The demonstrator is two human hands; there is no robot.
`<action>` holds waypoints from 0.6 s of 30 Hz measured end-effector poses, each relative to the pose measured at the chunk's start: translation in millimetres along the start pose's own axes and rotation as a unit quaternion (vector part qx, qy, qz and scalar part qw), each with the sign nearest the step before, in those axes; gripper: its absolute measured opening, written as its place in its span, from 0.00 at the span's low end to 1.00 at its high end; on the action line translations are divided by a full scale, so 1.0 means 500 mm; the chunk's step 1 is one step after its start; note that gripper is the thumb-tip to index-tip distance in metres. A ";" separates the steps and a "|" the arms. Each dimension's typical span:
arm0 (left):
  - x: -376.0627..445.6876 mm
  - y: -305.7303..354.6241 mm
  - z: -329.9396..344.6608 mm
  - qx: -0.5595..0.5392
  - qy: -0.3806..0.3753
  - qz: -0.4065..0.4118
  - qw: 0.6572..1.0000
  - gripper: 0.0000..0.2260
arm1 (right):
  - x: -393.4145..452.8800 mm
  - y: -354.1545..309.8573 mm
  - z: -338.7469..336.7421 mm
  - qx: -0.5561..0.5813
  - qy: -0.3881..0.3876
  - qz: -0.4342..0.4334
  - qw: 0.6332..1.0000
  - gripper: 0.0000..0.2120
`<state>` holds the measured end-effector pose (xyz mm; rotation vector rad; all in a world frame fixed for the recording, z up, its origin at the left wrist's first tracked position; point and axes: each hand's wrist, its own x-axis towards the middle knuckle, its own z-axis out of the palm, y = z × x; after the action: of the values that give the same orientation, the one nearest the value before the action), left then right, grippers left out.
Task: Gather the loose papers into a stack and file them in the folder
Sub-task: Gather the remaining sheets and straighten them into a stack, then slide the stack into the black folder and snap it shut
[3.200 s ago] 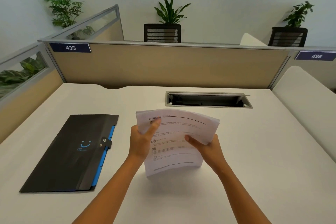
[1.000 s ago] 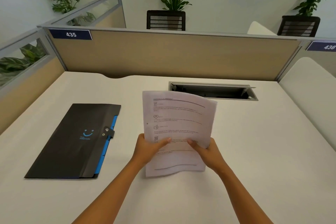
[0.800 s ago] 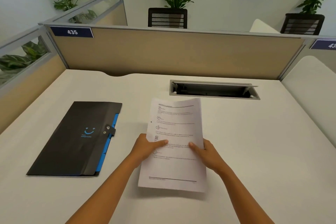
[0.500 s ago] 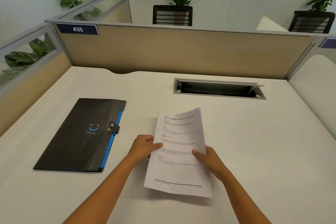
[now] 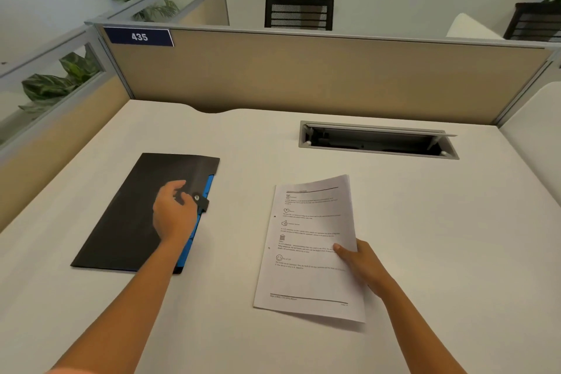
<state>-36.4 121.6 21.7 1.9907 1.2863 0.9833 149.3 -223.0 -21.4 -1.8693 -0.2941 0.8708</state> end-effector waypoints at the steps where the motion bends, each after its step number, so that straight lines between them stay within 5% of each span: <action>1: 0.009 -0.016 -0.002 0.038 -0.010 -0.017 0.999 0.14 | 0.000 0.000 0.001 0.000 0.001 -0.001 1.000 0.12; 7: 0.033 -0.087 0.001 0.251 -0.173 -0.088 0.948 0.34 | 0.003 0.003 0.001 0.000 0.003 0.000 1.000 0.11; 11: 0.031 -0.102 0.011 0.286 -0.239 -0.127 0.919 0.50 | 0.003 0.004 0.003 -0.001 0.004 -0.002 1.000 0.09; 18: 0.016 -0.104 0.011 0.297 -0.264 -0.112 0.911 0.53 | 0.005 0.011 0.004 0.002 0.009 -0.010 1.000 0.11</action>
<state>-55.9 148.4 -19.7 2.2440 1.5473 -0.0995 148.5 -222.7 -27.5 -1.8671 -0.2988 0.8406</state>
